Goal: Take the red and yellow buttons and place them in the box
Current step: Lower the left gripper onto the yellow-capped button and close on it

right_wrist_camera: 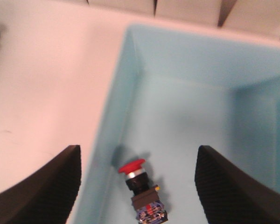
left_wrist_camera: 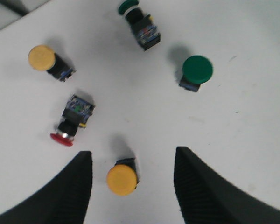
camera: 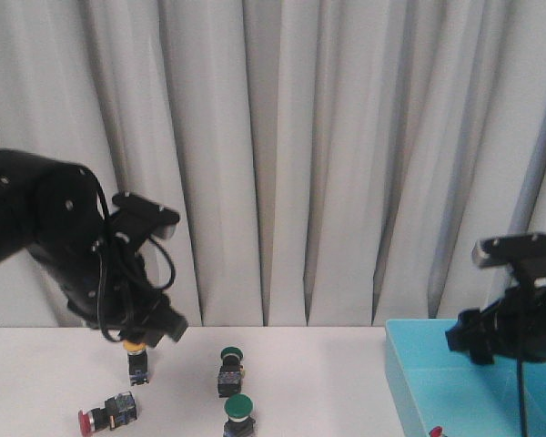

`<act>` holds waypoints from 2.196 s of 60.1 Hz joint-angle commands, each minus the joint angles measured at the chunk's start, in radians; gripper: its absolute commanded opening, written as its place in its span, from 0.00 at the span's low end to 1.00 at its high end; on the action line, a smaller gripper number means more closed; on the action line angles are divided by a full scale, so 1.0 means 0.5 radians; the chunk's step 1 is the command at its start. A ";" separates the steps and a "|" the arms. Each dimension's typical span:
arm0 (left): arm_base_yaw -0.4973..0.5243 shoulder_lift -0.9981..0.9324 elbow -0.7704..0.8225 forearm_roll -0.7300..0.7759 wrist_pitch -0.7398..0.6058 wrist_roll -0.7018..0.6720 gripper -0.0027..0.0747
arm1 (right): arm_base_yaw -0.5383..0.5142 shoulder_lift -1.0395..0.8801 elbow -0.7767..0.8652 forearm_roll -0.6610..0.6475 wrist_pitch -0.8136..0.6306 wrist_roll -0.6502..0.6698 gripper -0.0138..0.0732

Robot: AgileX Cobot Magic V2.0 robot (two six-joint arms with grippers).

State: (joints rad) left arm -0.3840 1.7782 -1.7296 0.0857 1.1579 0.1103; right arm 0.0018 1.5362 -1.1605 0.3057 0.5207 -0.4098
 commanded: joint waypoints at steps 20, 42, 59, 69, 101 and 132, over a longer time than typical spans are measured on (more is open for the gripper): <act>0.006 -0.077 0.470 0.520 -0.308 -0.492 0.54 | 0.435 -0.832 -0.061 -0.040 0.040 -0.026 0.75; 0.006 0.004 0.508 0.367 -0.225 -0.487 0.69 | 0.556 -0.939 -0.061 -0.098 0.203 0.003 0.75; 0.006 0.103 0.522 0.255 -0.177 -0.382 0.69 | 0.556 -0.939 -0.061 -0.091 0.234 0.002 0.75; 0.006 0.161 0.522 0.173 -0.179 -0.326 0.69 | 0.556 -0.939 -0.061 -0.085 0.247 0.003 0.75; 0.211 0.198 0.522 -0.148 -0.231 -0.070 0.69 | 0.556 -0.939 -0.061 -0.077 0.268 0.004 0.75; 0.263 0.270 0.522 -0.194 -0.286 -0.060 0.69 | 0.556 -0.939 -0.061 -0.077 0.276 0.005 0.75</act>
State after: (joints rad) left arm -0.2559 1.9572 -1.4483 0.0000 1.0454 0.0873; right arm 0.2780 1.0843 -1.1605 0.2545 0.7148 -0.4110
